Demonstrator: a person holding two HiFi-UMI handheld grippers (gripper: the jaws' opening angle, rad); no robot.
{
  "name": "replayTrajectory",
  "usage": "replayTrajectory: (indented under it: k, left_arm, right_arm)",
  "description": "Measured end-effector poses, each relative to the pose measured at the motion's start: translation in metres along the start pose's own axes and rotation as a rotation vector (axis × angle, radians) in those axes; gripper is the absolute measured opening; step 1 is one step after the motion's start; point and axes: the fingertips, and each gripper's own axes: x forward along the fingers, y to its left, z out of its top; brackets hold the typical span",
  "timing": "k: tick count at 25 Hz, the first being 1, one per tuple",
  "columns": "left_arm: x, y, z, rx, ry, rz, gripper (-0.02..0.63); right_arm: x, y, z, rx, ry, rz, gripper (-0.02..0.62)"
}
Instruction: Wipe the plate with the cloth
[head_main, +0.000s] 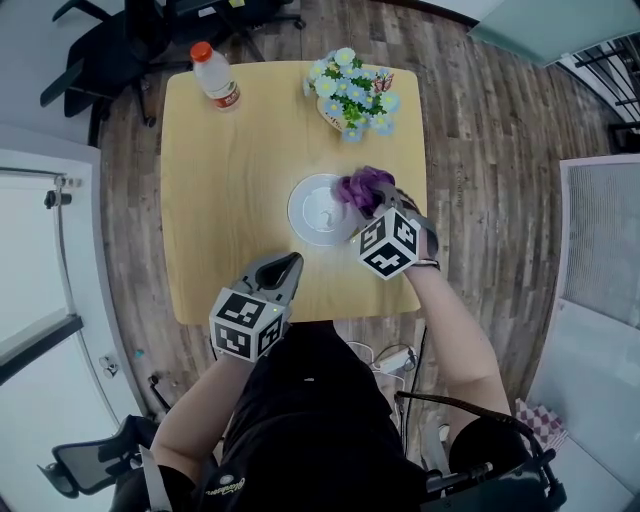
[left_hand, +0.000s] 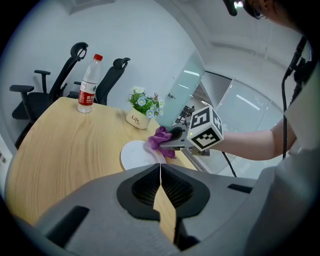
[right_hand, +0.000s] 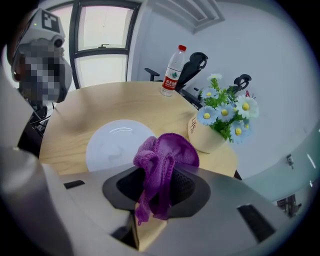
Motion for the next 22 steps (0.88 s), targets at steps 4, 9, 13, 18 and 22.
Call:
replayTrajectory:
  k: [4,9,13,18,22]
  left_arm:
    - [0.000,0.001,-0.001,-0.002,0.001,0.002,0.012]
    - [0.001,0.002,0.000,0.002,0.000,-0.005,0.012]
    - [0.003,0.002,0.002,0.005,0.001,-0.010,0.012]
    - [0.005,0.002,0.001,0.008,0.006,-0.017,0.012]
    - [0.007,-0.002,0.001,0.015,0.009,-0.024,0.012]
  right_arm:
    - [0.008,-0.005,0.002,-0.025,0.016,0.001,0.109]
    - [-0.001,0.015,-0.006,-0.046,0.021,0.023,0.110]
    - [-0.016,0.041,-0.017,-0.061,0.021,0.056,0.110]
    - [-0.030,0.081,-0.030,-0.094,0.039,0.096,0.110]
    - [-0.032,0.088,-0.031,-0.077,0.027,0.101,0.110]
